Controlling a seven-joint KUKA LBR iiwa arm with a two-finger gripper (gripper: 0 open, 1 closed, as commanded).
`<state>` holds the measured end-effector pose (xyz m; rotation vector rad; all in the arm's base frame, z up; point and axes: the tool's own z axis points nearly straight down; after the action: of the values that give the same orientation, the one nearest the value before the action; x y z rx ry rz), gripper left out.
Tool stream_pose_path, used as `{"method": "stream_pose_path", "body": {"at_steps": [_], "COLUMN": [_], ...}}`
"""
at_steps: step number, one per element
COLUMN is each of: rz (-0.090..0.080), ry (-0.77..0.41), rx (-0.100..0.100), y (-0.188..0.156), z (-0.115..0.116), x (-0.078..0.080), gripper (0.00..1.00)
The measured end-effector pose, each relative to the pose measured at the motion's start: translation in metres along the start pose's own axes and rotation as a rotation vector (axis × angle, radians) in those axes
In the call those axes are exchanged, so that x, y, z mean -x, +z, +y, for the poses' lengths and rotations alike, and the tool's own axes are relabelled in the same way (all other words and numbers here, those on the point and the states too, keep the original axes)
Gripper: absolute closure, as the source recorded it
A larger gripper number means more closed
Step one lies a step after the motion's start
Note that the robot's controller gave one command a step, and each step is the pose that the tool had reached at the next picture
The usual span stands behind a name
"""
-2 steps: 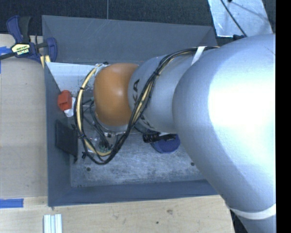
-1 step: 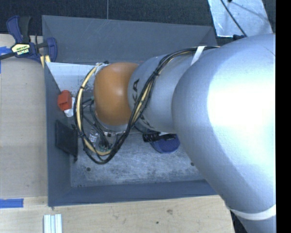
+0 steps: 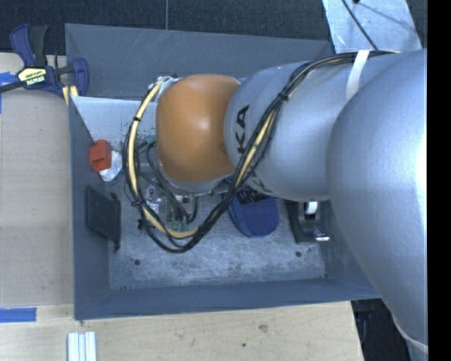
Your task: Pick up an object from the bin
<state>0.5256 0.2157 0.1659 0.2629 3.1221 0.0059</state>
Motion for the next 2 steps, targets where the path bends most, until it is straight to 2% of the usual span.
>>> {"method": "stream_pose_path", "body": {"at_steps": [1,2], "rz": [0.009,0.007], "ry": [0.172,-0.052], "rx": [-0.007,-0.006], "y": [0.035,0.021], "z": [-0.006,-0.048], "x": [0.004,-0.005], "gripper": [1.00,1.00]}}
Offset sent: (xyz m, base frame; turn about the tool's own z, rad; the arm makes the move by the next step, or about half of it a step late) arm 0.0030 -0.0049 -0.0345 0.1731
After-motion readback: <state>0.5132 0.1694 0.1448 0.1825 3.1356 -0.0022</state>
